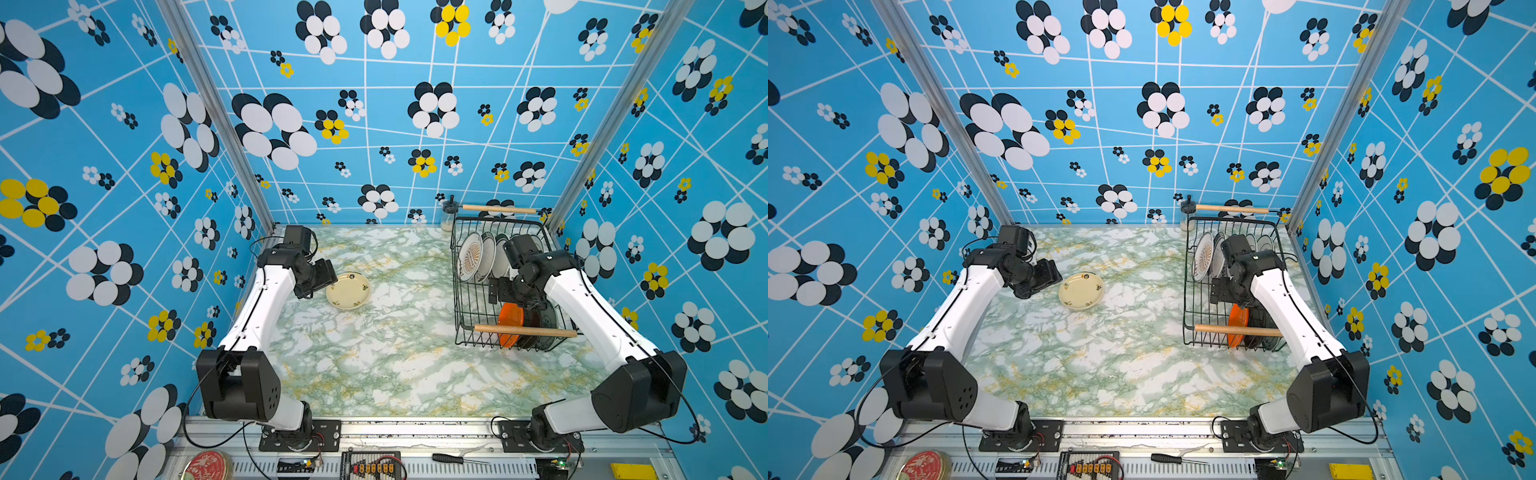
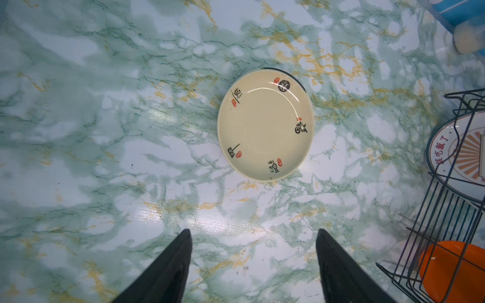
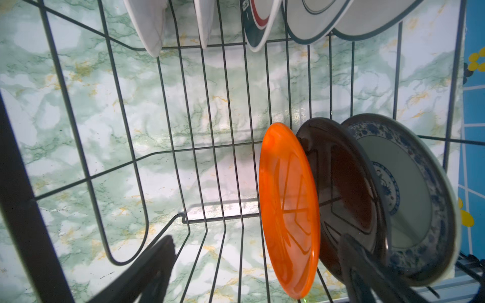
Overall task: Unload the plates from the dish rack
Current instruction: Pick up the plate from the dish rack.
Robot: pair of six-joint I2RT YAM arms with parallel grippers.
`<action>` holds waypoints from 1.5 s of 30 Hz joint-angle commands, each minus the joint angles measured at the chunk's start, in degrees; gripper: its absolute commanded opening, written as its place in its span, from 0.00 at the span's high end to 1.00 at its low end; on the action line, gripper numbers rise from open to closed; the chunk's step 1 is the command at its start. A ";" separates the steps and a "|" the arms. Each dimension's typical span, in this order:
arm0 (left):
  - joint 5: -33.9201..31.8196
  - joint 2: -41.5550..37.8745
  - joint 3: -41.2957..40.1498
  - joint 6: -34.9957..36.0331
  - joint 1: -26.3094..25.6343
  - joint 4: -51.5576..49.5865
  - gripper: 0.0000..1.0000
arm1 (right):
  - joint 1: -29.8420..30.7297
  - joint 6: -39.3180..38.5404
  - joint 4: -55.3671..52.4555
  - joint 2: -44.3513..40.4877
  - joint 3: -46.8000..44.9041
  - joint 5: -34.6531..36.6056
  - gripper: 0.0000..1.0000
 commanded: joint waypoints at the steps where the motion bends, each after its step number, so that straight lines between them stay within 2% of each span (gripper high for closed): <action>1: 2.55 -3.42 1.88 1.48 -3.23 -2.35 0.22 | -0.56 0.67 -1.48 -1.57 -2.28 1.16 0.01; 6: 2.63 -7.28 1.52 0.25 -8.53 -1.27 0.22 | -0.75 1.27 0.96 -1.66 -5.62 -0.39 0.03; 11: 2.96 -10.69 0.85 -0.68 -9.75 -0.19 0.21 | -0.83 1.40 3.10 -0.83 -7.82 -1.60 0.08; 20: 0.50 -16.30 0.34 0.14 -9.33 -0.46 0.17 | -0.90 2.16 6.13 1.27 -10.61 -2.62 0.21; 28: 1.34 -18.72 -1.87 0.67 -6.77 -0.10 0.13 | -0.85 2.52 7.09 1.77 -12.12 -1.73 0.31; 34: 2.08 -19.33 -2.79 0.72 -5.37 -0.03 0.11 | -0.88 2.39 7.49 0.76 -12.99 -1.93 0.51; 40: 2.08 -20.02 -3.24 0.54 -4.62 -0.33 0.06 | -0.92 1.86 7.28 -0.50 -13.00 -2.34 0.61; 41: 1.57 -20.03 -3.19 0.44 -4.58 -0.54 0.00 | -0.92 1.82 7.09 -0.75 -12.92 -2.40 0.62; 45: 0.83 -19.80 -3.11 0.04 -4.23 -1.30 0.01 | -0.87 1.65 6.70 -1.46 -12.91 -2.24 0.68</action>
